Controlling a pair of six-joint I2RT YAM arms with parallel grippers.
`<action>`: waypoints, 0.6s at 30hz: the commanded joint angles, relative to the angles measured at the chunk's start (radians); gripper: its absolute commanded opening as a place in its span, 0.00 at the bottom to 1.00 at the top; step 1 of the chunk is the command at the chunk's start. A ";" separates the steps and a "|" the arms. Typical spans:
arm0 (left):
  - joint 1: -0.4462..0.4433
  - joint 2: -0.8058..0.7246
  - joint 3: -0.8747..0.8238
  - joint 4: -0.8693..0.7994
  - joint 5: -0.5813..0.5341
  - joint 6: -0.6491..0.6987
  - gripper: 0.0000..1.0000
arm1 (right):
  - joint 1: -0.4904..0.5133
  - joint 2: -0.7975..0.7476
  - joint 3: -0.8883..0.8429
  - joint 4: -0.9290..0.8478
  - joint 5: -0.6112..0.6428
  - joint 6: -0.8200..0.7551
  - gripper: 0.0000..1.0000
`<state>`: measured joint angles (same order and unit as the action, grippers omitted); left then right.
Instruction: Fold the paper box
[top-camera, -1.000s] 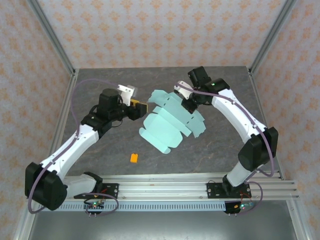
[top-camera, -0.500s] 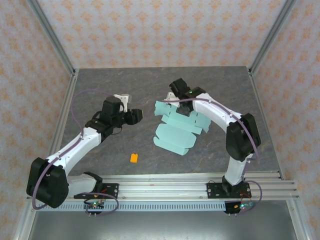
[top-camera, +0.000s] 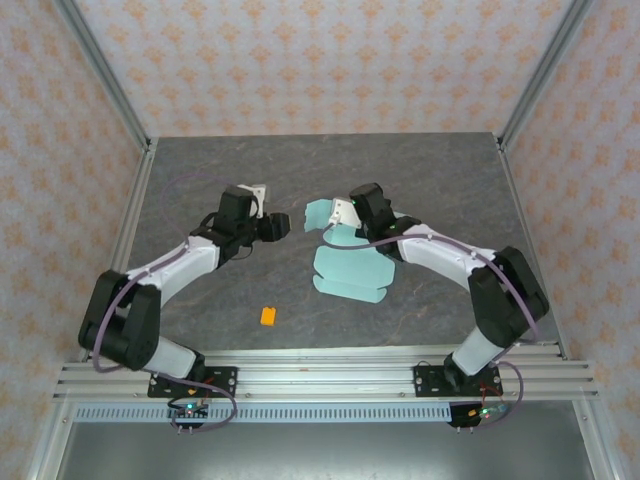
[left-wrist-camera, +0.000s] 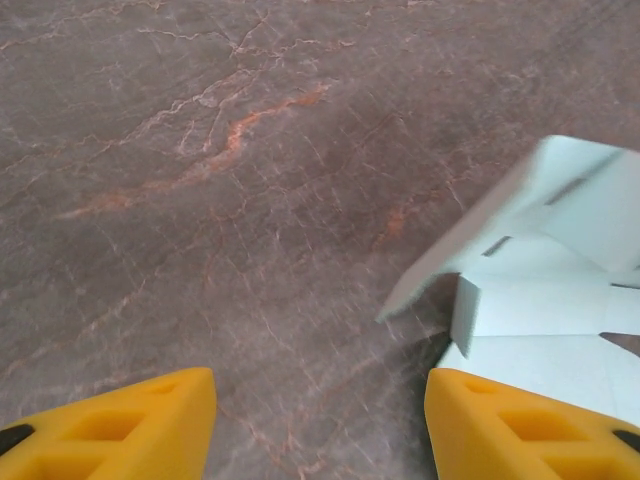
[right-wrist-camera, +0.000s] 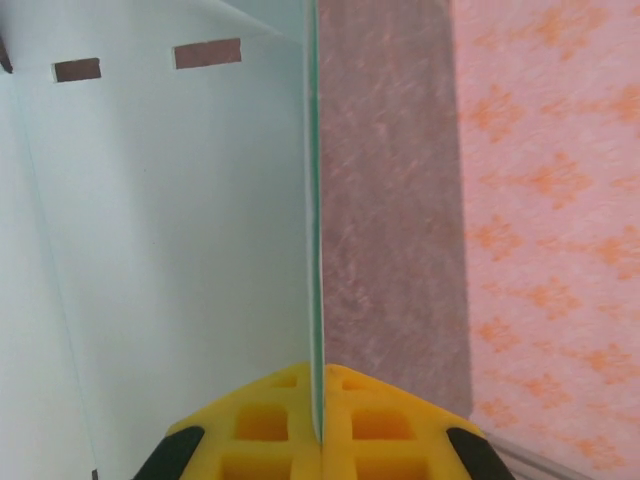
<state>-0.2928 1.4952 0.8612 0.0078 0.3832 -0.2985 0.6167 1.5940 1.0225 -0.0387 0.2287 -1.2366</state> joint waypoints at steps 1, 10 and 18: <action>0.017 0.099 0.091 0.058 0.073 0.057 0.58 | 0.005 -0.041 -0.056 0.174 -0.025 -0.093 0.00; 0.026 0.257 0.212 0.018 0.129 0.163 0.57 | -0.005 -0.035 -0.161 0.386 -0.027 -0.195 0.00; 0.026 0.321 0.273 -0.078 0.252 0.310 0.57 | -0.006 0.008 -0.229 0.535 -0.006 -0.257 0.00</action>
<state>-0.2783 1.8099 1.1065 -0.0093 0.5701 -0.0803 0.6147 1.5768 0.8192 0.3878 0.2111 -1.4570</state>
